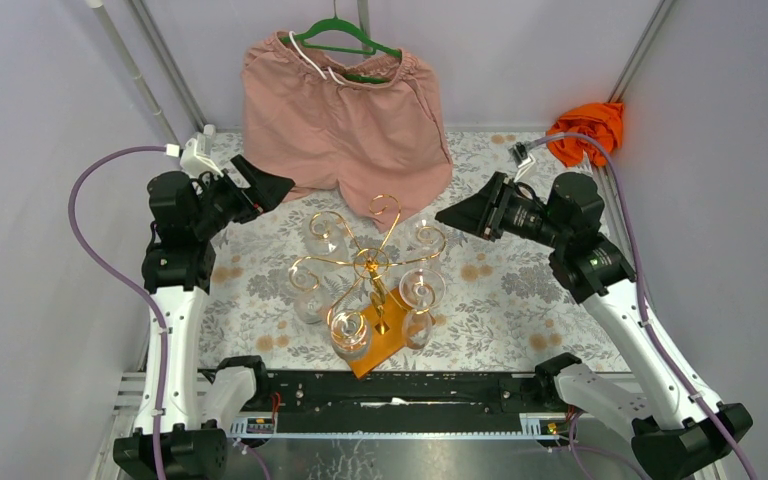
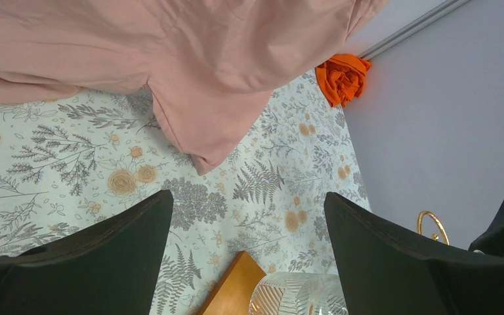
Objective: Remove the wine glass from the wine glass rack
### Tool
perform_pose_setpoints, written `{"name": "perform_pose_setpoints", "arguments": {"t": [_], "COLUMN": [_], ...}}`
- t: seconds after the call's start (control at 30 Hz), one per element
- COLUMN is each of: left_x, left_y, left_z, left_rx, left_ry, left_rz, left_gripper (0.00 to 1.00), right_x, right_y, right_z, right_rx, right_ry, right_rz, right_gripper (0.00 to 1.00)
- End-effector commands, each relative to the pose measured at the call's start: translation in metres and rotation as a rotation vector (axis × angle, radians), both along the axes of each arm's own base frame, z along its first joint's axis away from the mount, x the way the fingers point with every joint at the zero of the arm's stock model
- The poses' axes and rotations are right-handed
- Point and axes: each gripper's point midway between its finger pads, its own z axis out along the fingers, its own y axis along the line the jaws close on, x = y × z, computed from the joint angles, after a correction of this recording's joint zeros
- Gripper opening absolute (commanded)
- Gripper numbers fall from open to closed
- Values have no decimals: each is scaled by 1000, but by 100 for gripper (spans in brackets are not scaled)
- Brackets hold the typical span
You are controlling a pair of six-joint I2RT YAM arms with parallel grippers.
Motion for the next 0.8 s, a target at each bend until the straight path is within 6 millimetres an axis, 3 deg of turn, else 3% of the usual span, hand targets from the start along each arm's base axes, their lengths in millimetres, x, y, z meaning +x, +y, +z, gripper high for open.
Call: {"name": "perform_pose_setpoints", "arguments": {"t": [0.0, 0.53, 0.77], "left_x": [-2, -5, -5], "left_y": [-3, -2, -2], "left_z": [10, 6, 6], "left_rx": [3, 10, 12], "left_ry": [-53, -46, -46], "left_rz": [-14, -8, -7], "left_gripper": [93, 93, 93], "right_x": [-15, -23, -19], "right_y": [6, 8, 8], "right_z": [13, 5, 5], "right_rx": [45, 58, 66], "right_ry": [-21, 17, 28], "right_rz": [68, 85, 71], "right_gripper": [38, 26, 11]}}
